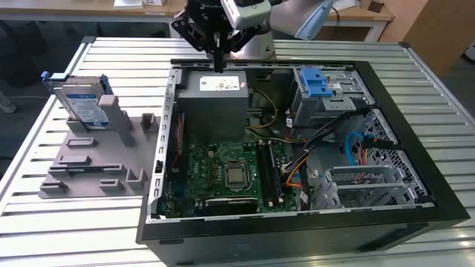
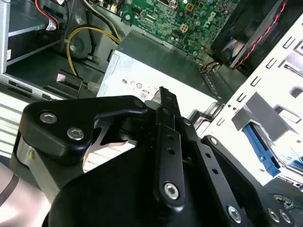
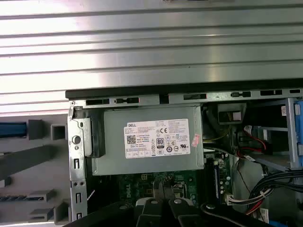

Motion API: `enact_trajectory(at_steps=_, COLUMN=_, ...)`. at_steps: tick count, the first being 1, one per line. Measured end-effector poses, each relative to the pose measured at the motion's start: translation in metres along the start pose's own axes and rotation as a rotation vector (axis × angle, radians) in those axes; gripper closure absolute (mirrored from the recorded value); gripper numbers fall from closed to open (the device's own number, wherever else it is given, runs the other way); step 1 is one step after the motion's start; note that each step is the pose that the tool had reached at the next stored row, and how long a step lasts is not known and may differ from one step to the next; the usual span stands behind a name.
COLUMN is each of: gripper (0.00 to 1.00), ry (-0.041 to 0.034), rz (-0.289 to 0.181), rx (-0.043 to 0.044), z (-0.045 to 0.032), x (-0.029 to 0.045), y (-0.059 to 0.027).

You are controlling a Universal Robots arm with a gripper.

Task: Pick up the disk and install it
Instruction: 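Reach for the disk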

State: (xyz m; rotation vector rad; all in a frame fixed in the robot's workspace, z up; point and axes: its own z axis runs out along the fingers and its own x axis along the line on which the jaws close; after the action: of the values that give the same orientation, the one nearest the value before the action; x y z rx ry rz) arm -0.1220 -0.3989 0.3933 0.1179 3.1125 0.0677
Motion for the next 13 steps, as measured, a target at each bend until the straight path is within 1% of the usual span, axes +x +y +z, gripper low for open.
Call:
enact_trajectory(at_steps=4, gripper=0.89, ry=0.0000, rz=0.000, rx=0.0000, z=0.0000, x=0.0001, y=0.0000)
enact_trajectory(at_steps=8, gripper=0.89, ry=0.0000, rz=0.000, rx=0.0000, z=-0.0001, x=0.0018, y=-0.0001)
enact_trajectory(at_steps=11, gripper=0.89, ry=0.0000, rz=0.000, rx=0.0001, z=-0.0001, x=0.0044, y=-0.0003)
enact_trajectory(at_steps=13, gripper=0.89, ry=-0.0001, rz=0.000, rx=0.0000, z=-0.0001, x=0.0074, y=-0.0006)
